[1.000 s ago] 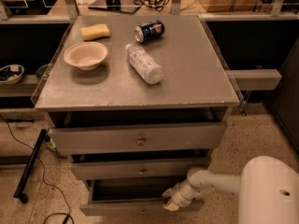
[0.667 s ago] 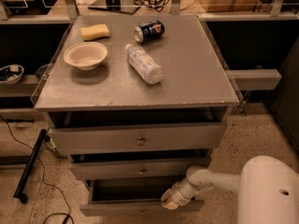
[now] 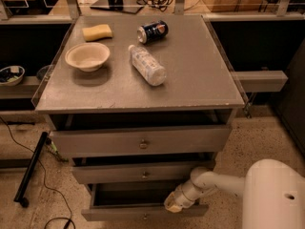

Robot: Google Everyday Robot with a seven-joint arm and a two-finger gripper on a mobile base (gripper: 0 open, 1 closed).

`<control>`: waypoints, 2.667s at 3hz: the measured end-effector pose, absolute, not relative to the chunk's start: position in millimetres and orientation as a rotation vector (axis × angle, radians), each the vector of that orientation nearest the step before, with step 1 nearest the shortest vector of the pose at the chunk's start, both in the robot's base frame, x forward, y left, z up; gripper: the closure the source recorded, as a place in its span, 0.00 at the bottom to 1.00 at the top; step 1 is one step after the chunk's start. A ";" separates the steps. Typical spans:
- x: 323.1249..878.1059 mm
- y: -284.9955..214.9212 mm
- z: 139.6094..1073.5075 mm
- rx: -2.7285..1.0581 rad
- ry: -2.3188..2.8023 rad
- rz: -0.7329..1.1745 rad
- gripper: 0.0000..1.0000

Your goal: Open bottom drawer

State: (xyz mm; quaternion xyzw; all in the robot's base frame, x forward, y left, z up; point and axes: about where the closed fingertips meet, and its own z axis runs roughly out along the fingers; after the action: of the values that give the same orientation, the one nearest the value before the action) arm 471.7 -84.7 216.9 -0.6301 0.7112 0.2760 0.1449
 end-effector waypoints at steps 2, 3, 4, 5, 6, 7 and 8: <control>436.6 -87.6 231.9 -1.799 1.997 0.885 1.00; 428.3 -95.1 229.8 -1.785 2.004 0.890 0.82; 429.2 -94.2 229.6 -1.787 2.004 0.889 0.58; 429.1 -94.2 229.6 -1.787 2.004 0.889 0.35; 429.1 -94.1 229.5 -1.787 2.003 0.889 0.11; 429.1 -94.1 229.5 -1.787 2.003 0.889 0.00; 429.0 -94.1 229.5 -1.787 2.004 0.890 0.00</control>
Offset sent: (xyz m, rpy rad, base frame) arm -0.1215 -0.0169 0.0505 0.2195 0.0736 0.0570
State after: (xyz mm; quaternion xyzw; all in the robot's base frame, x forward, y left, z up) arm 429.0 -94.1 229.5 -0.6240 0.6998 0.3108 0.1561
